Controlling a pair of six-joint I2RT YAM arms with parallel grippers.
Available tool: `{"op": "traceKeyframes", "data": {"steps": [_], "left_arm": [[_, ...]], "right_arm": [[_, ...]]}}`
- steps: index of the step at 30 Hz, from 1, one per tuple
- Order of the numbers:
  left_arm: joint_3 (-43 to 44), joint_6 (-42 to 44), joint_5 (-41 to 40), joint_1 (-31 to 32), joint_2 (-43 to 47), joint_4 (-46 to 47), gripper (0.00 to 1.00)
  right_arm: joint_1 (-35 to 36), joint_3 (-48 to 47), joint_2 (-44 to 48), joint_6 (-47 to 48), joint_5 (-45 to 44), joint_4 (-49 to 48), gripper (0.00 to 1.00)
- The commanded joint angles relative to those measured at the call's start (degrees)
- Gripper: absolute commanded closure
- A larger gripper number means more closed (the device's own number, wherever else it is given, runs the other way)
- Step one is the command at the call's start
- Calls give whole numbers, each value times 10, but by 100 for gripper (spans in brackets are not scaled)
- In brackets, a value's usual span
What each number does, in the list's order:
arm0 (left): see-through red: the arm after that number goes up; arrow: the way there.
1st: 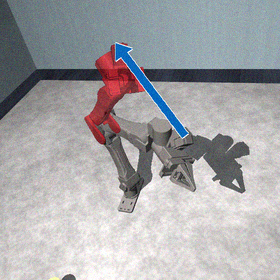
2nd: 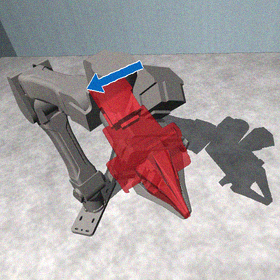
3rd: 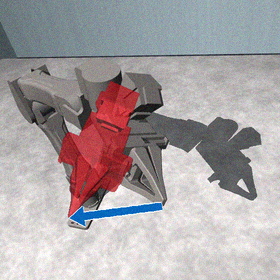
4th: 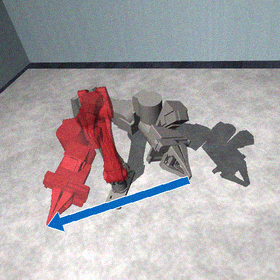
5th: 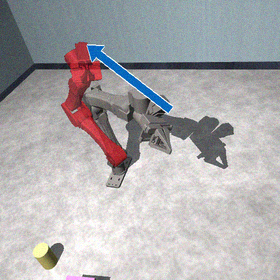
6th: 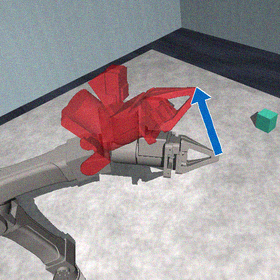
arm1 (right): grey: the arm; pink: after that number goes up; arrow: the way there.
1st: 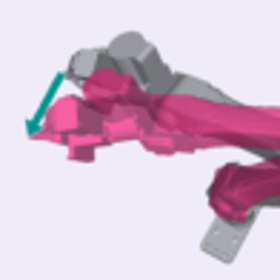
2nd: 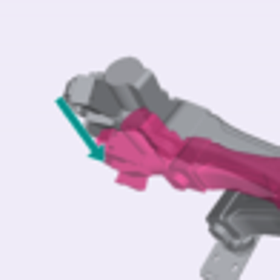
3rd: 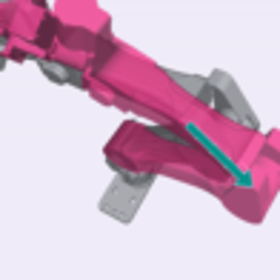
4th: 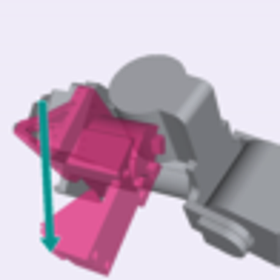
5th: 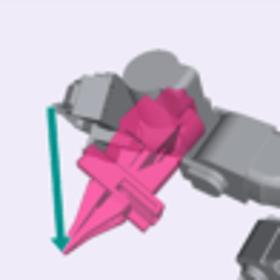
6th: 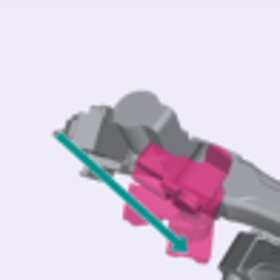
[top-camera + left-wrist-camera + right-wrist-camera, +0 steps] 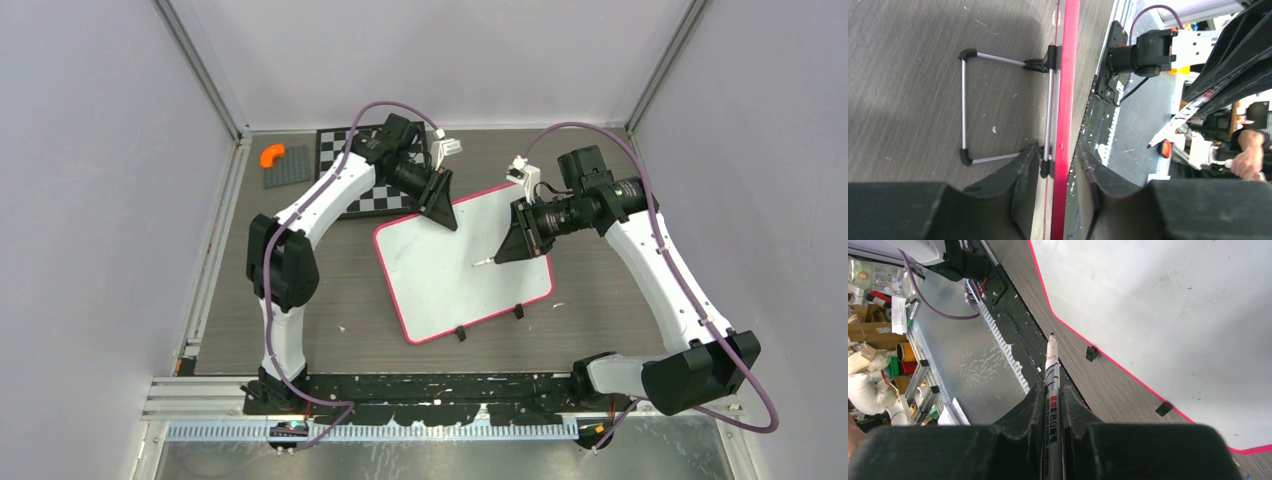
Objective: Write a sentence on the whiteboard
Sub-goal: Adjust the whiteboard at the center of the board, then write a sentence on the whiteboard.
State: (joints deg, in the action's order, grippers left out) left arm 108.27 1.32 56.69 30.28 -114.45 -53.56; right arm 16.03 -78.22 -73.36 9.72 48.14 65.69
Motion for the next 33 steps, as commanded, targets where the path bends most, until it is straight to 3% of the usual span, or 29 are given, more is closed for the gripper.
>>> {"op": "traceKeyframes", "data": {"steps": [1,7,12,20,27,33], "left_arm": [[5,-22,-8,7,40,-10,58],[21,-26,-14,-19,71,-33,38],[-47,-17,-7,-82,132,-31,32],[-205,29,9,-161,214,-9,31],[-220,34,36,-161,222,2,31],[-214,25,67,-161,204,6,39]], "right_arm": [[5,-23,17,18,5,10,100],[54,-27,29,-4,-29,-24,100],[108,-30,32,-37,-94,-76,100],[169,-93,-31,-30,-138,-102,100],[212,-105,-71,-44,-147,-137,100],[229,-93,-71,-66,-167,-164,100]]}}
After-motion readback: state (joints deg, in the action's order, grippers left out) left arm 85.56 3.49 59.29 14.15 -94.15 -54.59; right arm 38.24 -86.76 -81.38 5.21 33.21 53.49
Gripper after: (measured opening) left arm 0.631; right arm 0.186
